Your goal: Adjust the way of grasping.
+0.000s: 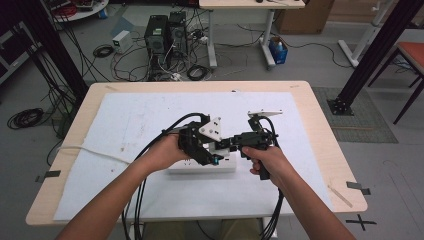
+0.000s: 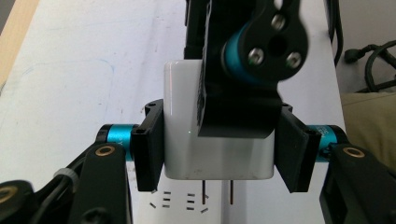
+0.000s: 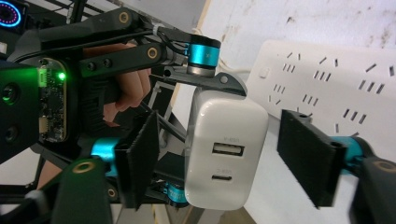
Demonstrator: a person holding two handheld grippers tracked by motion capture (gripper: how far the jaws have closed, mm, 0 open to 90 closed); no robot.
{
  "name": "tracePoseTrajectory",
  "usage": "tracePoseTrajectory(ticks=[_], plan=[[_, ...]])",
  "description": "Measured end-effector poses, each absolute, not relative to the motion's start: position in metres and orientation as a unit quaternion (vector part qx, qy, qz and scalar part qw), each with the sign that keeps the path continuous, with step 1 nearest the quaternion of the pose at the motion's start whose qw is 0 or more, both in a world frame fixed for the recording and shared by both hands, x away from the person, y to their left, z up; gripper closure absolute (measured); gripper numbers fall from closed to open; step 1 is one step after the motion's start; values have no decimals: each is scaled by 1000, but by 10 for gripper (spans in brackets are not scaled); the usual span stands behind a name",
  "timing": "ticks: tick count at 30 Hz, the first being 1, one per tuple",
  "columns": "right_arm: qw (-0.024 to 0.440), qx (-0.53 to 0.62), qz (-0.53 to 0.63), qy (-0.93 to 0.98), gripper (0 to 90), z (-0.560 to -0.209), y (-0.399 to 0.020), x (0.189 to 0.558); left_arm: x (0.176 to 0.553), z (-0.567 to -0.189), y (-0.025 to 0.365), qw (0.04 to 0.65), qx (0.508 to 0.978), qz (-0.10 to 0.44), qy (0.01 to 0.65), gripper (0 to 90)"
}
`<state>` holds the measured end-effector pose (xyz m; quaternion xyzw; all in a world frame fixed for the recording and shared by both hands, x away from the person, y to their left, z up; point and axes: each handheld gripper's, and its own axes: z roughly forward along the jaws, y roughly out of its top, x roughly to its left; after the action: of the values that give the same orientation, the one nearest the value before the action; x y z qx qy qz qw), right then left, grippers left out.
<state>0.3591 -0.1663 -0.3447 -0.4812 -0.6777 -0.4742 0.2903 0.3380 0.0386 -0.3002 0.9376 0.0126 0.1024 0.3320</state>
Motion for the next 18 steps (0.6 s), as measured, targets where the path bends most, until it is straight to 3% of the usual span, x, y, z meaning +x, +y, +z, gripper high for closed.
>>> tracePoseTrajectory(ticks=[10, 13, 18], plan=[[301, -484, -466, -677, 462, -346, -164, 359, 337, -301, 37, 331, 937, 108, 11, 425], [298, -485, -466, -677, 553, -346, -163, 359, 337, -301, 37, 329, 938, 110, 8, 425], [302, -490, -469, -670, 607, -347, -164, 361, 337, -302, 37, 330, 937, 115, 15, 421]])
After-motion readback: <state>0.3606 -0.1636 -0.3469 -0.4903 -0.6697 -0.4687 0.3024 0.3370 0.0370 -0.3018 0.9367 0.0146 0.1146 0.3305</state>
